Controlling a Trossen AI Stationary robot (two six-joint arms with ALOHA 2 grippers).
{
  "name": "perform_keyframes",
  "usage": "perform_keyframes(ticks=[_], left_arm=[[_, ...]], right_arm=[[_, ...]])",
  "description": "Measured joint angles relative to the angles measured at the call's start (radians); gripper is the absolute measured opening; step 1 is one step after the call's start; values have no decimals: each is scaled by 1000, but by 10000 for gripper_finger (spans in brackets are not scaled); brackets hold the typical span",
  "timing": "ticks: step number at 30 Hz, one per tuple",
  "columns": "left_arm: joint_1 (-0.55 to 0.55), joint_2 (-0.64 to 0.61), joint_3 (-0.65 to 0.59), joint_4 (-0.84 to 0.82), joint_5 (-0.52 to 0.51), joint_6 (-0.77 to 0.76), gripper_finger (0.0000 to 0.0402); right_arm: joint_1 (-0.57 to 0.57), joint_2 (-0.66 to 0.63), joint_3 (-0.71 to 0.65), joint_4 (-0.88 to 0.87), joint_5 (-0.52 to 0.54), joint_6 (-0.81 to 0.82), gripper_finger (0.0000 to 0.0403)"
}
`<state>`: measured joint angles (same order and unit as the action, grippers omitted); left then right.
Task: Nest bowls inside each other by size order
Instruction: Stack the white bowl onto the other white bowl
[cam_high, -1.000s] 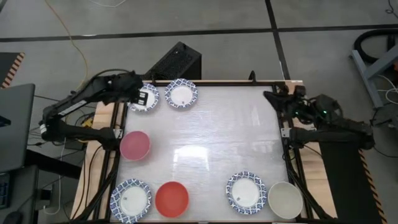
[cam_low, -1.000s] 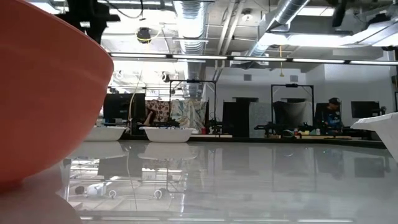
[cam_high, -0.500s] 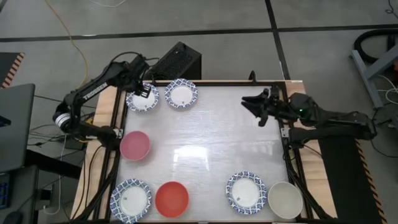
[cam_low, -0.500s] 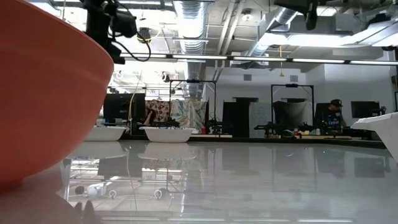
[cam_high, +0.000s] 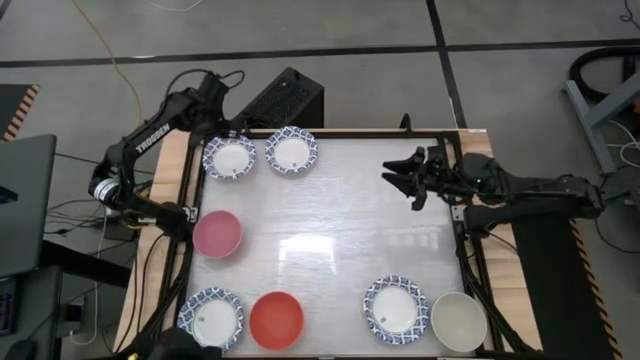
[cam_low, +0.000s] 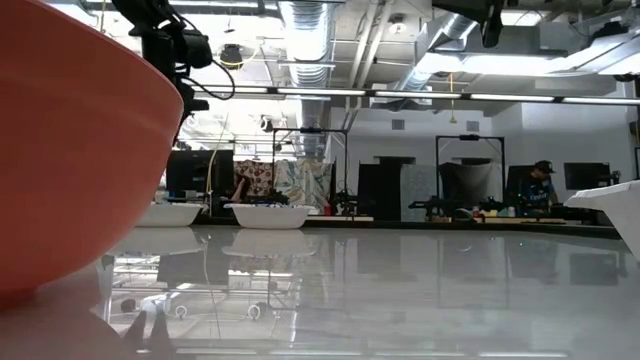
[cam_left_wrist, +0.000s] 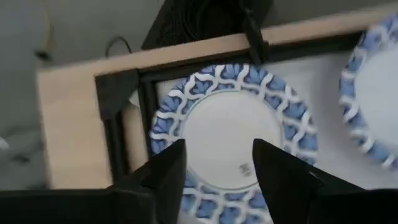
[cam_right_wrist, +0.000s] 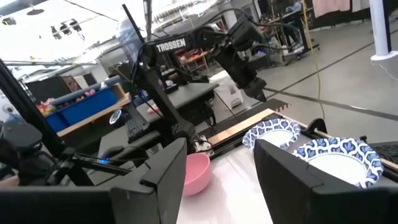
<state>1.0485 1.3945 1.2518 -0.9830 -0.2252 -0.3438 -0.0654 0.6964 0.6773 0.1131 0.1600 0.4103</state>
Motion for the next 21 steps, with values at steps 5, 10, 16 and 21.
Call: perform_keyframes(ticks=[5, 10, 16, 21], left_arm=[[-92, -1, -60, 150, 91, -135, 214], [-228, 0, -155, 182, 154, -2, 224], [-431, 0, -224, 150, -19, 74, 224], [-562, 0, -261, 155, -248, 72, 224]], right_arm=[[0, 5, 0, -2, 0, -1, 210], [0, 17, 0, -15, 0, -1, 210], [-10, 48, 0, -18, 1, -1, 210], [-10, 81, 0, -19, 2, 0, 210]])
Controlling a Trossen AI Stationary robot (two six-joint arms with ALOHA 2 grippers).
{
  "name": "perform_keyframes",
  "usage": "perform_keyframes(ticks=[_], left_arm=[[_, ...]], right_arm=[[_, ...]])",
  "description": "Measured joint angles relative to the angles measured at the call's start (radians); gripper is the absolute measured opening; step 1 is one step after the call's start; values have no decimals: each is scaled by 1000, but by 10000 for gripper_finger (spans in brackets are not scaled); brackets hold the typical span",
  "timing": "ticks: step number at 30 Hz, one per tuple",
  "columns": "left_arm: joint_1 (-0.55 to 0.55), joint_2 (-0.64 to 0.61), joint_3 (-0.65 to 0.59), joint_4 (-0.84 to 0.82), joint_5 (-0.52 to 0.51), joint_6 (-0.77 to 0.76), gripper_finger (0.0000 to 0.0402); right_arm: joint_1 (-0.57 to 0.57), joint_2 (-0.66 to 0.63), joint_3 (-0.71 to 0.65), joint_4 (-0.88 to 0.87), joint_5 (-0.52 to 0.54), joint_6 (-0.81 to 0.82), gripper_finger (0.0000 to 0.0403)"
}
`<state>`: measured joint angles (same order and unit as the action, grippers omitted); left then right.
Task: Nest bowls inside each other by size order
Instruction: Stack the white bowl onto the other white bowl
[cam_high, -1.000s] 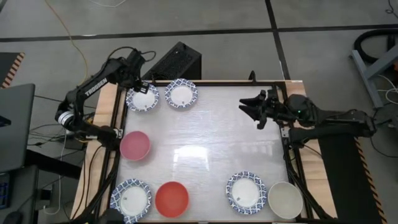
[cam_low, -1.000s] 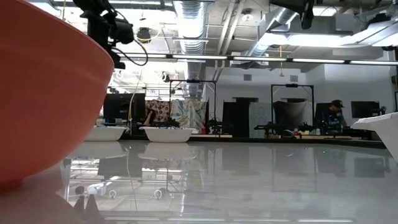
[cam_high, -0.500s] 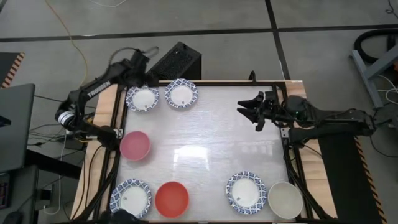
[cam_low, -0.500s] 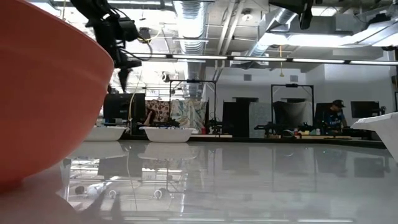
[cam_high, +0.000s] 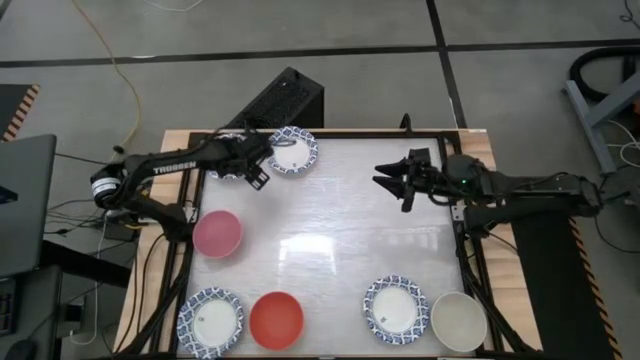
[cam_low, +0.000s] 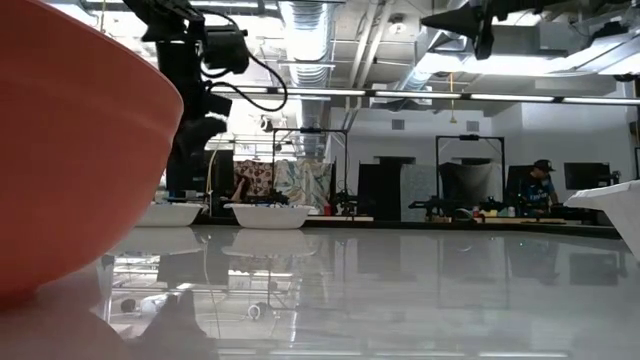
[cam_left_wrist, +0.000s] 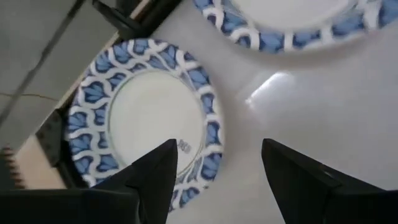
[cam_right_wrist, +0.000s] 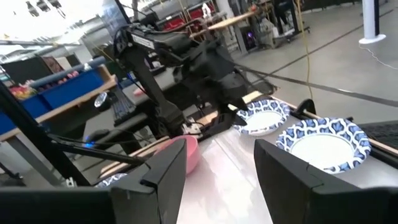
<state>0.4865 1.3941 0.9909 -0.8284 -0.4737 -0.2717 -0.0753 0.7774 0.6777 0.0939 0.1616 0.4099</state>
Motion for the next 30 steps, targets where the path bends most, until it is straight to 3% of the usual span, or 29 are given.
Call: perform_keyframes(ticks=[12, 21, 30], left_arm=[[-16, 0, -149, 26, 71, -46, 224], [-24, -1, -209, 47, -22, -15, 224], [-12, -1, -298, 111, 8, 51, 218]], right_arm=[[0, 46, 0, 5, 0, 8, 210], [0, 47, 0, 13, 0, 27, 210], [2, 47, 0, 14, 0, 38, 210]])
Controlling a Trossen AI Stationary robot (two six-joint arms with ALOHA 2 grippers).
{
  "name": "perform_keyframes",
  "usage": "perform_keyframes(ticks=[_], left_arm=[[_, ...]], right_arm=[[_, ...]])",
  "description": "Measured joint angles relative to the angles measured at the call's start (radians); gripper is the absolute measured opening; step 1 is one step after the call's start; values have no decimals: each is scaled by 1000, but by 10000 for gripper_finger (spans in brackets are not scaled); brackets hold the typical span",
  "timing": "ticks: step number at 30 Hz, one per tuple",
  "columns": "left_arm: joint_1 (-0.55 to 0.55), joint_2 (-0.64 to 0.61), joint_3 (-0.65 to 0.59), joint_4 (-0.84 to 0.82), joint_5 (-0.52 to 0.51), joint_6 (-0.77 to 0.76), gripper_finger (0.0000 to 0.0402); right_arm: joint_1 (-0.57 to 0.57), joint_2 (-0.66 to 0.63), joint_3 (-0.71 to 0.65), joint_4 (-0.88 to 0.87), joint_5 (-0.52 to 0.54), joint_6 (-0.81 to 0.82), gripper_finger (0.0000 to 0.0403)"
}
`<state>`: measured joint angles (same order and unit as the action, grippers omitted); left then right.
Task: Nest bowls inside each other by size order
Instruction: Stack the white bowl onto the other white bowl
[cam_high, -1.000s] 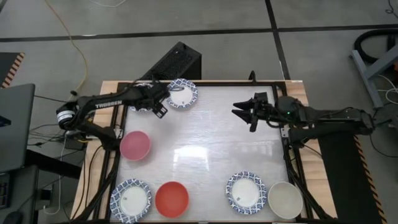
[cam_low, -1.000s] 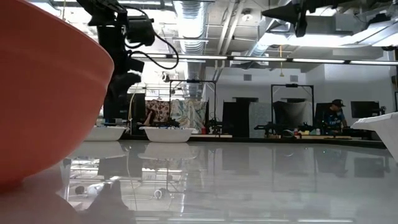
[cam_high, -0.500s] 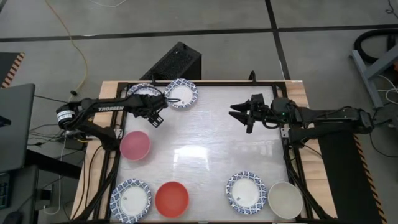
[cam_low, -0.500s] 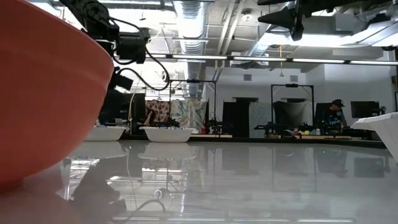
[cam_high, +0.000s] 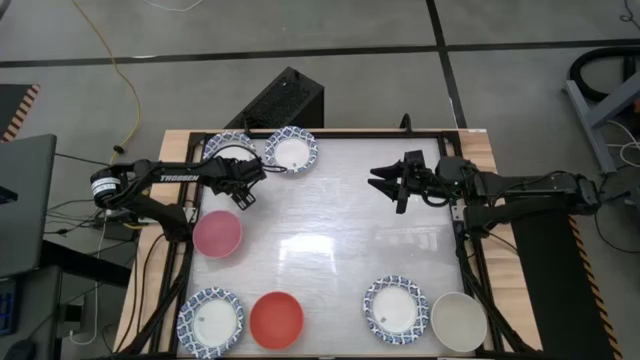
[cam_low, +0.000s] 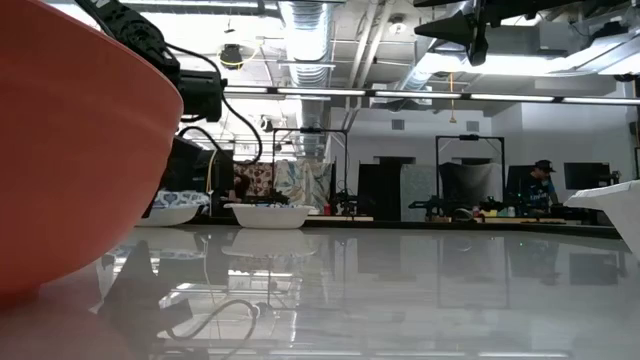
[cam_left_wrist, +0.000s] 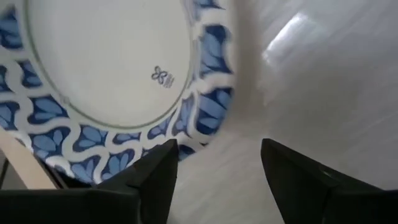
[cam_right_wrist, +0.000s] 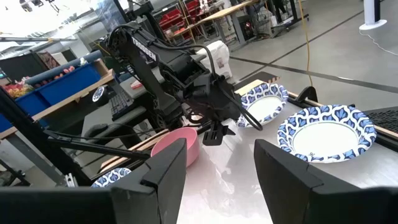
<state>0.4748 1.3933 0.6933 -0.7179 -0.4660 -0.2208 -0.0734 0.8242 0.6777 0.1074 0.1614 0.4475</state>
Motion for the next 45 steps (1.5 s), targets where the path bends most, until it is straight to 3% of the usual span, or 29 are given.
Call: perform_keyframes(ticks=[4, 11, 24, 27, 32, 39, 45], left_arm=[[0, 0, -10, -1, -3, 0, 168], [0, 0, -9, 7, -36, 20, 18], [-67, -7, 50, -58, -10, -57, 0], [-86, -7, 101, -83, -9, -64, 6], [-119, -7, 218, -152, 29, 48, 43], [-147, -5, 300, -185, 37, 245, 148], [-102, 2, 243, -183, -8, 178, 225]], right_arm=[[0, 0, 0, 0, 0, 0, 210], [0, 0, 0, 0, 0, 11, 210], [0, 0, 0, -2, -1, 34, 210], [0, 0, 0, -2, -1, 34, 210], [0, 0, 0, -2, -1, 34, 210], [0, 0, 0, -5, -1, 30, 210], [0, 0, 0, -29, -2, 30, 210]])
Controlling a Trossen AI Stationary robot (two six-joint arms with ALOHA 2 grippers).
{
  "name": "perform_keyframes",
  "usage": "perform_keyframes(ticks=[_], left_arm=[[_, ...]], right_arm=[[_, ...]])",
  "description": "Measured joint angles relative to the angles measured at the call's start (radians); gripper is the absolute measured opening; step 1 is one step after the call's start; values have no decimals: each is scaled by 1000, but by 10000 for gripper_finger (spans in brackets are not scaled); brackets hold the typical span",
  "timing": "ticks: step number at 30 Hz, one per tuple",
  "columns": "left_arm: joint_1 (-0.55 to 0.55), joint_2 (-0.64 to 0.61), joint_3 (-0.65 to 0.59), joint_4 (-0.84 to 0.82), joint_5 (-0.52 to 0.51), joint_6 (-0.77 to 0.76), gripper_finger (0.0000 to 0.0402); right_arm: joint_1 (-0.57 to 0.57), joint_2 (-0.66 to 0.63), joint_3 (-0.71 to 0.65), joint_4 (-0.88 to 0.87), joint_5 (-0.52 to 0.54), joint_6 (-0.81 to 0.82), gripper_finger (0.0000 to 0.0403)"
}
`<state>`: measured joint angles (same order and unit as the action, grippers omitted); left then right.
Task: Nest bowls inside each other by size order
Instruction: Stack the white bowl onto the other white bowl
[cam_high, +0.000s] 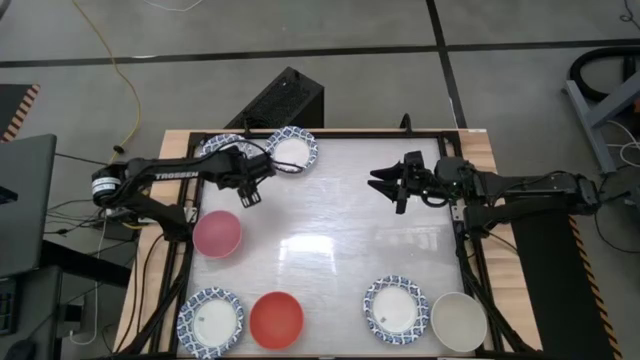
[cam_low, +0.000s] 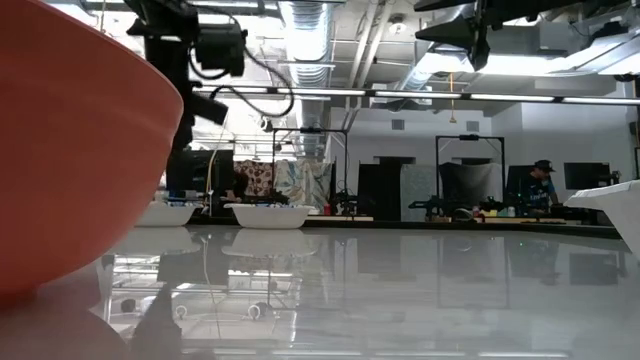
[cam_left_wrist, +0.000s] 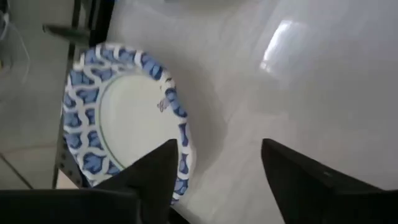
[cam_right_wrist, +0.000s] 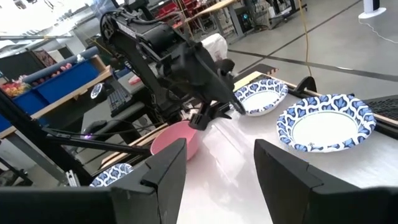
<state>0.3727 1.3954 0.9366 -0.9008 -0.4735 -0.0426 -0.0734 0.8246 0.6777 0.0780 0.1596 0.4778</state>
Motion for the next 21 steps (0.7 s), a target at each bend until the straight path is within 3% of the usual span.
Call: perform_keyframes(ticks=[14, 21], left_arm=[[82, 3, -189, 219, -44, 52, 233], [154, 103, -206, 250, 22, 88, 158]], right_arm=[[-14, 0, 0, 3, 0, -7, 210], [-14, 0, 0, 4, 0, -7, 210]])
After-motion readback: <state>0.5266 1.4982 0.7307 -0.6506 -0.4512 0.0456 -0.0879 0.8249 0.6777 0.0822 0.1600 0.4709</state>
